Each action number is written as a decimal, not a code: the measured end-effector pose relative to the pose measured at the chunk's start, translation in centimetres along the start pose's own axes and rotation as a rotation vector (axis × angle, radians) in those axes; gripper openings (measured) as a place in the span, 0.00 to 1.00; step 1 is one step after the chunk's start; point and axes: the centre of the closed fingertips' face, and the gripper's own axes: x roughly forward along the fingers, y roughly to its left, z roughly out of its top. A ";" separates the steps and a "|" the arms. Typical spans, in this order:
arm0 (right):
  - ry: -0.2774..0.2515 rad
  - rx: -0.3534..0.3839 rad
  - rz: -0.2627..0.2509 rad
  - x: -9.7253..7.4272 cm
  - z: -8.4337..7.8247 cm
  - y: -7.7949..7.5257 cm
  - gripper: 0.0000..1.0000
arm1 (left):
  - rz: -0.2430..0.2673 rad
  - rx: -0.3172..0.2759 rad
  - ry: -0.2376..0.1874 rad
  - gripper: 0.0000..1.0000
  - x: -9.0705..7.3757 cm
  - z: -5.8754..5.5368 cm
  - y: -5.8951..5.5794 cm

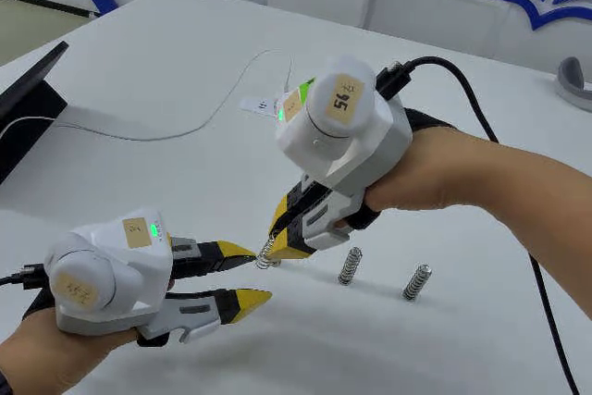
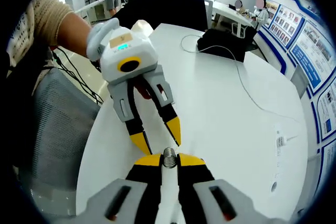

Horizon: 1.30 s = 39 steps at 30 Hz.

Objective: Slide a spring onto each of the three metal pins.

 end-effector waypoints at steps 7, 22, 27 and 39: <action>0.015 0.015 -0.027 -0.4 -0.6 -1.1 0.12 | 0.021 -0.008 0.008 0.36 -0.2 -0.2 0.6; 0.068 0.048 -0.086 -0.1 -1.6 -4.4 0.12 | 0.047 -0.038 0.019 0.47 -0.5 -0.7 1.3; 0.090 0.053 -0.080 0.4 -1.6 -4.8 0.12 | 0.048 -0.043 0.021 0.49 -0.5 -0.8 1.4; 0.130 0.065 -0.051 1.3 -2.1 -4.6 0.12 | 0.047 -0.048 0.022 0.49 -0.6 -1.2 1.6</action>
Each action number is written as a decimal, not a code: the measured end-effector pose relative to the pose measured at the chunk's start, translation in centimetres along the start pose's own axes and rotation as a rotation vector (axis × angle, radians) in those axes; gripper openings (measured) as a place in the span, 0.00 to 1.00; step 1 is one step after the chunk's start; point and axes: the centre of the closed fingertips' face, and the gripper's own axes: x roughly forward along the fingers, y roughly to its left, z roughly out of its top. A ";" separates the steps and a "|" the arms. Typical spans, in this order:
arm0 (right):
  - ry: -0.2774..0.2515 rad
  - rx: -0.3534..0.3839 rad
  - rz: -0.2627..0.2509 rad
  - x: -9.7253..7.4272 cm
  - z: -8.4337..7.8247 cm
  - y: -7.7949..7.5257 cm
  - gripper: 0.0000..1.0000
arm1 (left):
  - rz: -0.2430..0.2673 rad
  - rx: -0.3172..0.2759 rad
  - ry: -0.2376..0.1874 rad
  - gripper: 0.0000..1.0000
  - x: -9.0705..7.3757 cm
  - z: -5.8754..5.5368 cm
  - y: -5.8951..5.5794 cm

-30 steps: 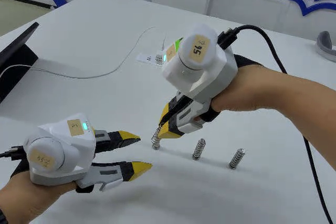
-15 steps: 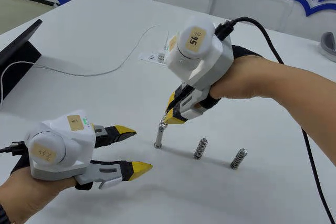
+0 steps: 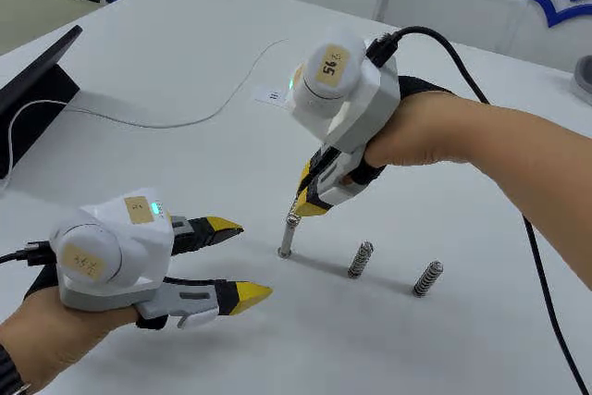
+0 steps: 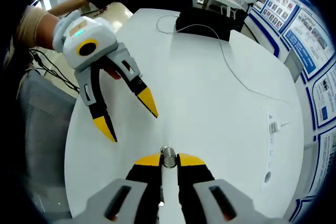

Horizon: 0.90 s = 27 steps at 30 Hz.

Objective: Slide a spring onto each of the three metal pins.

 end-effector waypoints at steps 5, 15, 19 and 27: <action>0.020 -0.001 0.012 0.6 -0.1 0.1 0.12 | -0.003 -0.002 -0.002 0.49 0.0 0.0 0.0; 0.058 0.011 0.029 2.3 -0.8 0.3 0.12 | -0.014 -0.001 0.008 0.49 0.2 -0.3 0.0; 0.069 0.019 0.034 3.2 -1.1 0.3 0.12 | -0.010 -0.008 0.003 0.49 0.3 -0.2 0.2; 0.067 0.039 0.056 4.6 -1.3 0.7 0.12 | -0.010 -0.010 0.016 0.49 0.1 -0.5 0.3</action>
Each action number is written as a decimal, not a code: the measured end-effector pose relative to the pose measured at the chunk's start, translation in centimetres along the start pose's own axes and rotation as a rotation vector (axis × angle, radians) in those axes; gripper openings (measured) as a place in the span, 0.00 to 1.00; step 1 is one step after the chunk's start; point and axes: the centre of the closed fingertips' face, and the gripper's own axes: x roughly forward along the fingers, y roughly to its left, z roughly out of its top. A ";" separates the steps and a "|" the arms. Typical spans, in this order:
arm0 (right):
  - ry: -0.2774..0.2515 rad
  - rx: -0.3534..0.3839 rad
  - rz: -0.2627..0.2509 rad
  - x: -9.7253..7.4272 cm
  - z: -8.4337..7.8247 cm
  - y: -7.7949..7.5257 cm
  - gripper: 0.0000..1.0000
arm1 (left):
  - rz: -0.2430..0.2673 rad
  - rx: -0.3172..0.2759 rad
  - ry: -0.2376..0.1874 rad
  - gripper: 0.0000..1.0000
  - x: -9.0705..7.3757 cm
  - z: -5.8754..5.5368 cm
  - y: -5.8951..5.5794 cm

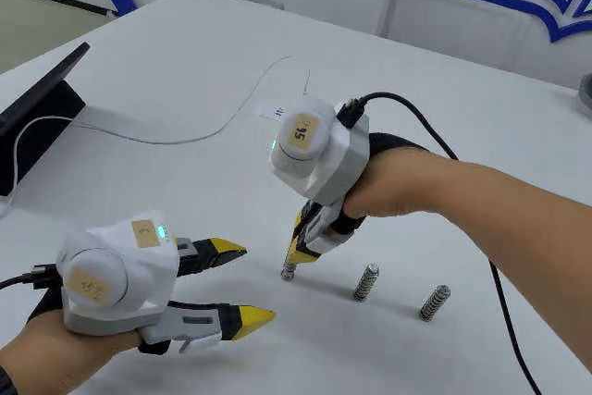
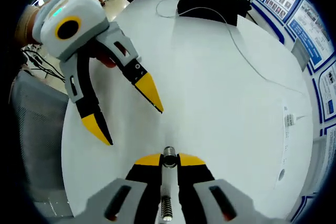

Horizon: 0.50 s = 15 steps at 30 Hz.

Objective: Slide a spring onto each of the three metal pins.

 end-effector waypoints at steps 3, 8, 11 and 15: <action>-0.002 0.001 0.006 0.2 0.1 0.2 0.12 | 0.002 -0.002 0.001 0.49 -0.1 -0.1 0.1; 0.000 -0.003 0.015 0.6 0.1 0.6 0.12 | 0.005 -0.006 -0.002 0.49 0.1 -0.1 0.3; 0.005 -0.007 0.016 0.9 0.0 0.7 0.12 | 0.001 -0.003 0.002 0.49 0.2 -0.2 0.2; 0.009 -0.012 0.011 0.9 0.0 0.7 0.12 | -0.002 -0.003 -0.002 0.50 0.2 0.1 0.1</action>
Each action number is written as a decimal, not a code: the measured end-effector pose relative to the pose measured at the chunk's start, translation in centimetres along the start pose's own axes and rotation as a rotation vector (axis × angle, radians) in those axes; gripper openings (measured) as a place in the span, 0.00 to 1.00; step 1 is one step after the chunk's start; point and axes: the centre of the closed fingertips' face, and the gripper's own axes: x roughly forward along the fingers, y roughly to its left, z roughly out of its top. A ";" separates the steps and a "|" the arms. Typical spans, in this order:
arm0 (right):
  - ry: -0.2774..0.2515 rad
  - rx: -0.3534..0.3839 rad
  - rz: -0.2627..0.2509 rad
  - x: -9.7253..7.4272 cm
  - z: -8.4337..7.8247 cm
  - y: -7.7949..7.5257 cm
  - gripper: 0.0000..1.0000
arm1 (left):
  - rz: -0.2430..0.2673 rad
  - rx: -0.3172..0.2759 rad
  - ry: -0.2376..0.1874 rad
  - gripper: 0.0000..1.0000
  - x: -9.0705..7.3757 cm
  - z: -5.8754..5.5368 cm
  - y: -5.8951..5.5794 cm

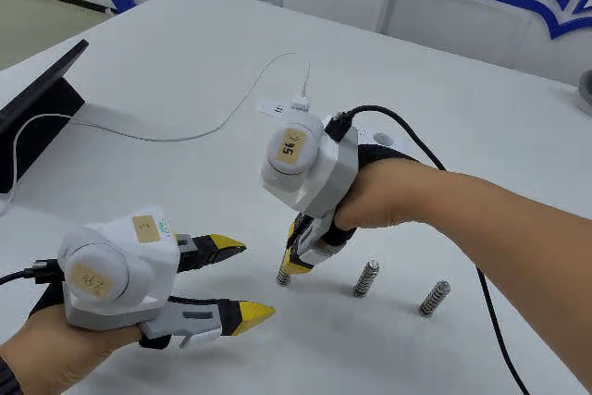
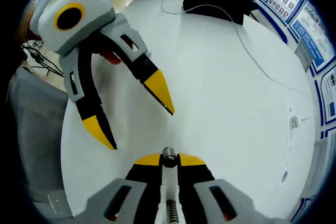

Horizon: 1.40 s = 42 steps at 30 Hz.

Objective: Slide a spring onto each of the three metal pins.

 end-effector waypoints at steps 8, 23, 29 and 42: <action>0.004 -0.003 0.001 0.2 -0.3 0.2 0.13 | -0.001 0.001 -0.001 0.50 0.1 0.1 0.0; -0.065 0.046 -0.033 -1.8 -1.2 0.0 0.23 | -0.006 0.010 0.008 0.51 0.3 0.2 -0.1; -0.144 0.101 -0.071 -3.7 -1.8 -0.2 0.24 | -0.013 0.015 0.006 0.52 0.5 0.5 -0.3; -0.297 0.262 -0.215 -8.8 -5.9 -1.2 0.27 | -0.016 0.028 0.003 0.54 0.6 1.5 -0.2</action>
